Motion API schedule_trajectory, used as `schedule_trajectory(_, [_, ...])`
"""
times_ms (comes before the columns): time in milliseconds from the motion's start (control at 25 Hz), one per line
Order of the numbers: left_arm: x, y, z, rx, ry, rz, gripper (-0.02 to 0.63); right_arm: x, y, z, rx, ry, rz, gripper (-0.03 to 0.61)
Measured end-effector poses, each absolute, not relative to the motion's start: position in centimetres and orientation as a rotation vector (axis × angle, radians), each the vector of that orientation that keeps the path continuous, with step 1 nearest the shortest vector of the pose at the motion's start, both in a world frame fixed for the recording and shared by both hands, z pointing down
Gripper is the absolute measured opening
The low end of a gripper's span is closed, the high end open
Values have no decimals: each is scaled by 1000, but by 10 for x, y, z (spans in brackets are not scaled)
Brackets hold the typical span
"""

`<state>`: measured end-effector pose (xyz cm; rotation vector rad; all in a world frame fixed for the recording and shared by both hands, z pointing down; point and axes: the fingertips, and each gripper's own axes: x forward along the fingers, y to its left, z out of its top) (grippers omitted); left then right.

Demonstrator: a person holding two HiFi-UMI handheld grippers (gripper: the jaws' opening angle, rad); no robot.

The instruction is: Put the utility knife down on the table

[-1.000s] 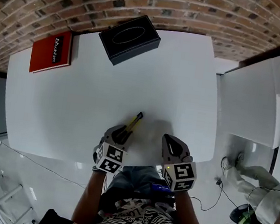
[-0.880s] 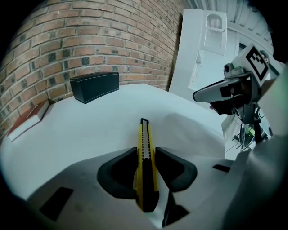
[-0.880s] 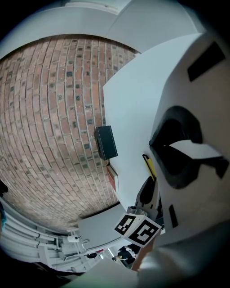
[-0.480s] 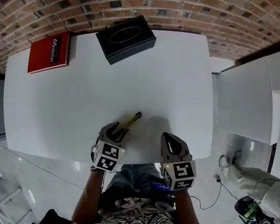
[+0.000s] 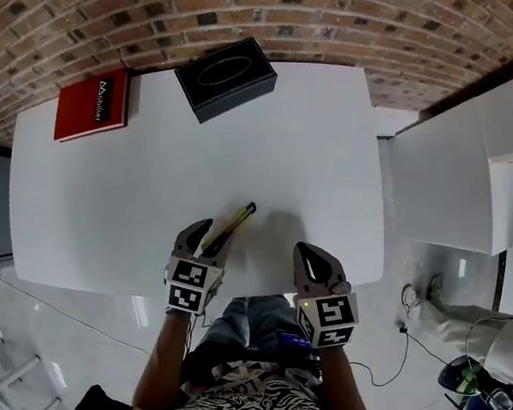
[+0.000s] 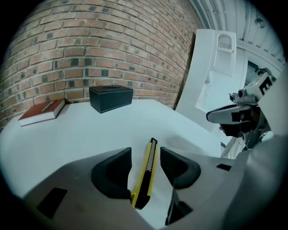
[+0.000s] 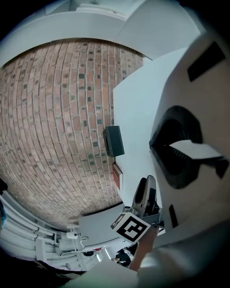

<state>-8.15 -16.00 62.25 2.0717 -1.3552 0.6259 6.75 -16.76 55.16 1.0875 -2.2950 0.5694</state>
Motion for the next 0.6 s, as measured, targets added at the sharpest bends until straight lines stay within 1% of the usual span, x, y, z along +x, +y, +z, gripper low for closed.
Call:
schedule_trajectory(120, [-82,-160,608,2096,-1377,577,190,64,-166,540,1105,-2320,541,0])
schedule_trajectory(200, [-81,-160,596,2120,-1389,555,177,62,-166,532,1116,-2340,521,0])
schedule_trajectory(440, [-89,-161,557,2148,-1468,477,56,51,-164,509,1131,-2390,453,0])
schedule_trajectory(520, [-94,-162,546,2154,-1500,455,32,49,-162,502,1143,-2404,433,0])
schedule_trajectory(600, [-95,-163,533,2172,-1517,420,25,49,-160,495,1160,-2418,413,0])
